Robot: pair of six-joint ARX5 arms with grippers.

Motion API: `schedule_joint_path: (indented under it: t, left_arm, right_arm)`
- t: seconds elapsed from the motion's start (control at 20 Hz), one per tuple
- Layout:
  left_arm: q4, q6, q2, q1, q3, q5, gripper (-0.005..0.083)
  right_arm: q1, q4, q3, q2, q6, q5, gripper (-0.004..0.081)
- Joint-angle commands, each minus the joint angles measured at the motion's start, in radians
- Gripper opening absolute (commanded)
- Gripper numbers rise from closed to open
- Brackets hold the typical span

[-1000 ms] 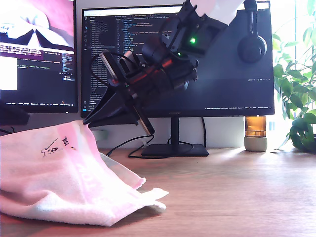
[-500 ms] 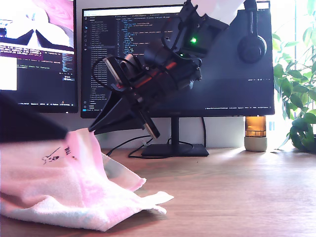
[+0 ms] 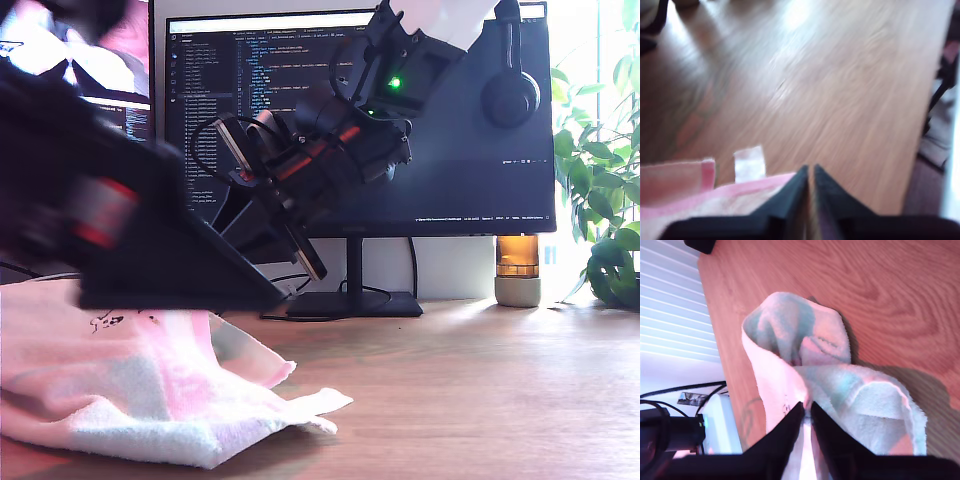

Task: Fold the tea towel to a neat square and place it to the right

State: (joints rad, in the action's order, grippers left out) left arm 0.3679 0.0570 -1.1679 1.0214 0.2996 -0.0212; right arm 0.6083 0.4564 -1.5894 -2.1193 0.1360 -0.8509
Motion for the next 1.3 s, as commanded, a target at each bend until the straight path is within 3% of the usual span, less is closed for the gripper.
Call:
schedule_joint_path:
  t: [0.0,0.25,0.45,0.8,0.9,1.05,1.25]
  left_arm:
    - [0.005,0.004,-0.061,0.003,0.008,0.014,0.0287]
    - [0.002,0.068,-0.207,0.058,0.059,0.105,0.0289]
    - [0.01,0.158,-0.277,0.138,0.098,0.294,0.0289]
    - [0.065,0.185,-0.392,0.15,0.101,0.399,0.0284]
    - [0.075,0.188,-0.396,0.15,0.101,0.418,0.0214]
    - [0.071,0.197,-0.395,0.15,0.101,0.402,-0.0008]
    - [0.056,0.198,-0.378,0.153,0.101,0.396,-0.0021]
  right_arm:
    - [-0.005,-0.002,0.003,-0.018,-0.011,0.0,-0.0013]
    - [-0.022,-0.001,0.003,-0.018,-0.013,0.005,-0.0013]
    - [-0.034,0.001,0.003,-0.018,-0.013,0.005,-0.0013]
    - [-0.035,0.002,0.003,-0.018,-0.013,0.005,-0.0012]
    - [-0.035,0.003,0.003,-0.018,-0.013,0.005,-0.0013]
    - [-0.035,0.004,0.003,-0.018,-0.013,0.005,-0.0013]
    - [-0.043,0.004,0.003,-0.018,-0.013,0.005,-0.0013]
